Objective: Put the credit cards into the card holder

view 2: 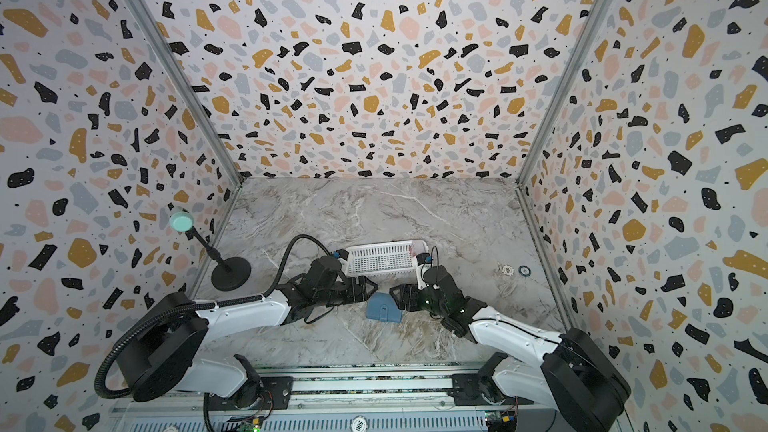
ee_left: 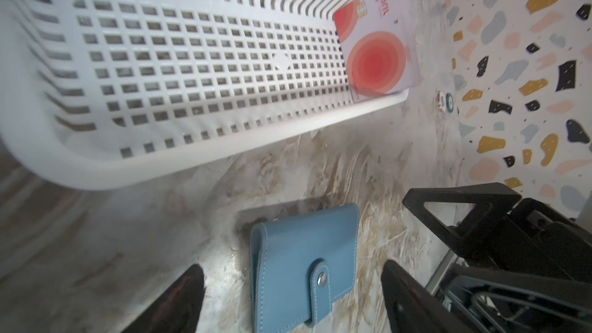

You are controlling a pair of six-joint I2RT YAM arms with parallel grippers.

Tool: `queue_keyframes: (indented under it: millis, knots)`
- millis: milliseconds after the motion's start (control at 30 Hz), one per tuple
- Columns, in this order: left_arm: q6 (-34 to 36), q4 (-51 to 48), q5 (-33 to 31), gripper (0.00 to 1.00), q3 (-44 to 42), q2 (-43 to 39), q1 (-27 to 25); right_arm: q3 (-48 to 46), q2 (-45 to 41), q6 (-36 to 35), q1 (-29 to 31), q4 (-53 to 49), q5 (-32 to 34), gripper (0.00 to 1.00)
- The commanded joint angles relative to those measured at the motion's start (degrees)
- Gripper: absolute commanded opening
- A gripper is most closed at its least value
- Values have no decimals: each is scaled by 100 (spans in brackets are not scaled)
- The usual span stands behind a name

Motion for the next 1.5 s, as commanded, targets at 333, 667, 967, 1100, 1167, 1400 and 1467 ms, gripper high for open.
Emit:
queue_keyframes:
  millis: [333, 667, 967, 1100, 1167, 1400, 1467]
  knots:
    - [1255, -72, 689, 81, 638, 750, -127, -540, -739, 924, 1332, -775, 783, 40]
    - [1747, -525, 528, 82, 1258, 1274, -215, -743, -441, 1259, 1781, -97, 584, 31]
    - [1925, -652, 852, 82, 1512, 1745, -295, -815, 29, 1302, 1846, 599, 454, 28]
    - [1965, -821, 894, 82, 1385, 1609, -325, -793, 207, 1369, 1769, 559, 633, 26]
    - [1915, -817, 947, 81, 1228, 1456, -341, -774, 317, 1410, 1649, 464, 683, 26]
    - [1308, -200, 1303, 80, 413, 956, -524, -629, 399, 1330, 1273, 68, 917, 23]
    - [1040, 125, 1370, 80, 200, 833, -591, -657, 386, 1315, 1131, 42, 924, 22]
